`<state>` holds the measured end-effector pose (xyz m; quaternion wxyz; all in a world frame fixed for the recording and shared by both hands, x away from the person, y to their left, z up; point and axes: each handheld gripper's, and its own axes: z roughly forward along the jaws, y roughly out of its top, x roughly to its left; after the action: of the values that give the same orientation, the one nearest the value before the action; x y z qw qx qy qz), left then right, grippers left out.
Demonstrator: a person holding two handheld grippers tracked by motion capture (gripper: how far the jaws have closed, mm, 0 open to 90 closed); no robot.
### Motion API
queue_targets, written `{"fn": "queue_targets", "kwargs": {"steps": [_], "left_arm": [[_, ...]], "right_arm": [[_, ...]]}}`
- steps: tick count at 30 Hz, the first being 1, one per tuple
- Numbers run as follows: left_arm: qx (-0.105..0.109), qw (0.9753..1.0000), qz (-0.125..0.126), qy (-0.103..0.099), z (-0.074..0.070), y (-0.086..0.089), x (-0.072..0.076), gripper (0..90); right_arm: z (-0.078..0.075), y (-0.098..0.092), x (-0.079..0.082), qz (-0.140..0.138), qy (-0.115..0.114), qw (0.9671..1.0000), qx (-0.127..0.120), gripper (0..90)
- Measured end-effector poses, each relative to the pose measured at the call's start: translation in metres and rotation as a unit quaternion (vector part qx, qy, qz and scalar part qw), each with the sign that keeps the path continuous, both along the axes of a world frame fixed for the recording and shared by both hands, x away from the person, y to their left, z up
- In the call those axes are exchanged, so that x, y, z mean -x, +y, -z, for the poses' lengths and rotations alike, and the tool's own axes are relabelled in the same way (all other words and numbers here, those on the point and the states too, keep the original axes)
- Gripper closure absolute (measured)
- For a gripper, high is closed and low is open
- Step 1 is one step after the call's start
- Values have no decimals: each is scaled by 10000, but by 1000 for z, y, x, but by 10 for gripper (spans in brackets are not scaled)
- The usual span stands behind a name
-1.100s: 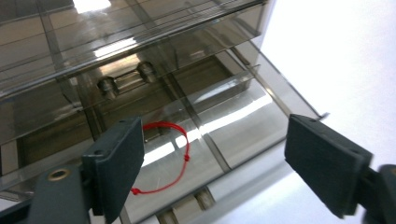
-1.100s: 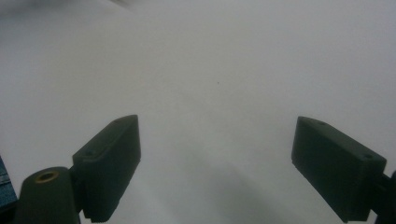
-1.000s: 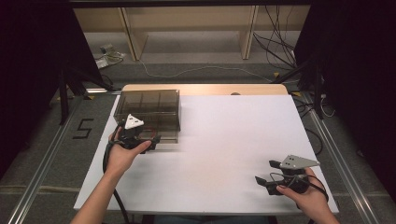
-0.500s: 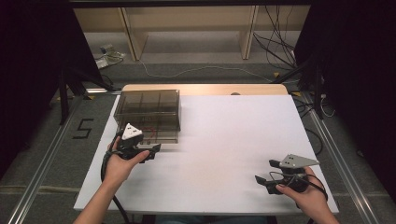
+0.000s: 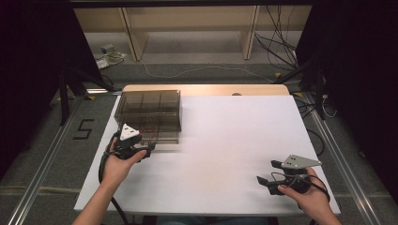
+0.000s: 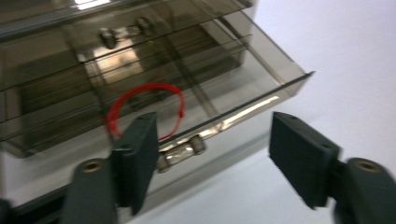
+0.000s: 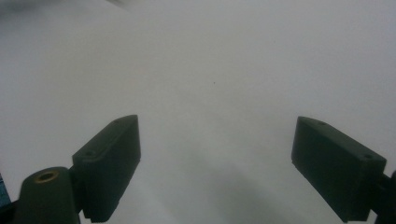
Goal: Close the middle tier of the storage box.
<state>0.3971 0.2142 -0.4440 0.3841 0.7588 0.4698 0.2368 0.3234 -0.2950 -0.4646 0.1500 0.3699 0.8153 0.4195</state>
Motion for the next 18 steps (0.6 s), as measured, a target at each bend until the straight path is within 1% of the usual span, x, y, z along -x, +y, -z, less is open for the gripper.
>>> {"fn": "queue_targets", "kwargs": {"steps": [2,4,6,8,9,11,14,18], "left_arm": [[-143,9999,-43,-3,-1,3,0,504],[-268,9996,-130,27,-3,6,0,629],[-304,9993,-192,42,-4,9,-1,716],[-296,9992,-253,27,-5,11,-1,802],[-318,9992,-245,24,-5,12,-1,833],[-333,9992,-198,50,-5,14,-1,881],[-339,9991,-192,161,-4,17,-2,895],[-526,9982,-200,211,0,21,-5,896]], "right_arm": [[0,0,0,-3,-1,10000,-8,163],[0,0,-1,-3,-15,10000,2,163],[0,0,0,-6,-5,10000,-13,163],[1,0,0,-30,1,10000,6,164],[1,0,0,-43,-12,10000,1,163],[0,-1,1,-57,1,10000,-24,163],[1,0,1,-90,-10,10000,-32,163],[0,-1,1,-101,-7,9999,-38,163]]}}
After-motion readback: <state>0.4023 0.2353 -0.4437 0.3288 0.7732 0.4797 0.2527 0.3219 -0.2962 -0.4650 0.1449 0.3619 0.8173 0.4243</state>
